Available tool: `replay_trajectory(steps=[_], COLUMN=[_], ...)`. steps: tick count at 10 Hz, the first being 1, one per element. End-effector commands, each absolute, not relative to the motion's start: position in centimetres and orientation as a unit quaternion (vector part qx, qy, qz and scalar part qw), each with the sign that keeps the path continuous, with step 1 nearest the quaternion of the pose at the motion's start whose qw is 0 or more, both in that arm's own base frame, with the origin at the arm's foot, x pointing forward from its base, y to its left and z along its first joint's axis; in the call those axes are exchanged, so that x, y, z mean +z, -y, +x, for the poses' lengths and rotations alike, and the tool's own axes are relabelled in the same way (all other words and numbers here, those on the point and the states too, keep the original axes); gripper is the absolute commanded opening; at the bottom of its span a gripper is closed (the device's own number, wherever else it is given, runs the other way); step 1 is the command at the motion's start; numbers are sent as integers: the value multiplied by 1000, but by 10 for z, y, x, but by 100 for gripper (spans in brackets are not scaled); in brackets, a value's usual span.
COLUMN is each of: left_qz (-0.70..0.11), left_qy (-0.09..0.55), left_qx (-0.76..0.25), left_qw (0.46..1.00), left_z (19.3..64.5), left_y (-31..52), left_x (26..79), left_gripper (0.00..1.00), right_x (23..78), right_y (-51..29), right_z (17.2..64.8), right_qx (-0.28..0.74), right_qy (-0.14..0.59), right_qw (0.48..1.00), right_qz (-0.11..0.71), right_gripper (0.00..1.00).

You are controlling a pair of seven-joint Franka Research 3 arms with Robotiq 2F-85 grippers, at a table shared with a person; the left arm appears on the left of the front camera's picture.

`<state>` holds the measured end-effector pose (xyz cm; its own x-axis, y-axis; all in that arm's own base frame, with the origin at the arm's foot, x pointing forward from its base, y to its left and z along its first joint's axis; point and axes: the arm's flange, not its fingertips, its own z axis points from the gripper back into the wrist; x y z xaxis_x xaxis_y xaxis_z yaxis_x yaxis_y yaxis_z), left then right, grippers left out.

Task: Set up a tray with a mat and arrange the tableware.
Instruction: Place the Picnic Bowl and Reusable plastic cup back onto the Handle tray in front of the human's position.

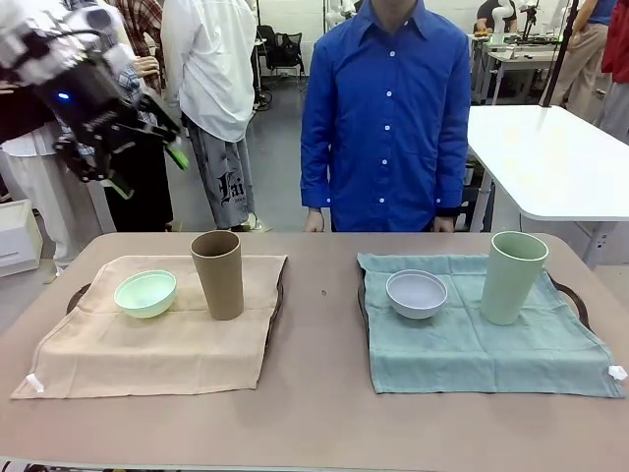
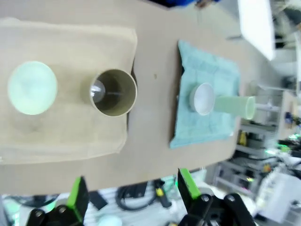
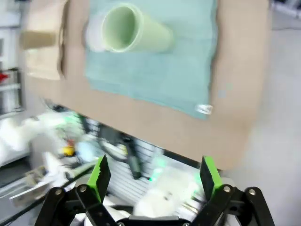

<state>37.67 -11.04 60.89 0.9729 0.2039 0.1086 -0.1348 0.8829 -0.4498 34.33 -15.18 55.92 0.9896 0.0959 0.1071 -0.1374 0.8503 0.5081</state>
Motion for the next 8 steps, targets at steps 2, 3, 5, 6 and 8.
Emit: replay_trajectory(steps=[2,3,5,6,8], left_qz=[-310,-231,-291,-291,-284], left_qy=[66,72,74,74,69], left_qx=[105,96,109,109,108], left_qw=[943,966,948,948,950], left_z=[368,367,371,371,368], left_y=[55,54,65,65,61], left_x=[614,617,618,618,617], left_gripper=[100,100,100,100,100], right_x=[550,544,556,556,550], right_y=[157,155,158,158,155], right_z=[342,342,339,339,340], right_qx=[61,41,56,56,60], right_qy=[43,32,53,53,31], right_qw=[924,955,929,929,924], right_qz=[375,290,363,363,376], right_gripper=[100,100,100,100,100])
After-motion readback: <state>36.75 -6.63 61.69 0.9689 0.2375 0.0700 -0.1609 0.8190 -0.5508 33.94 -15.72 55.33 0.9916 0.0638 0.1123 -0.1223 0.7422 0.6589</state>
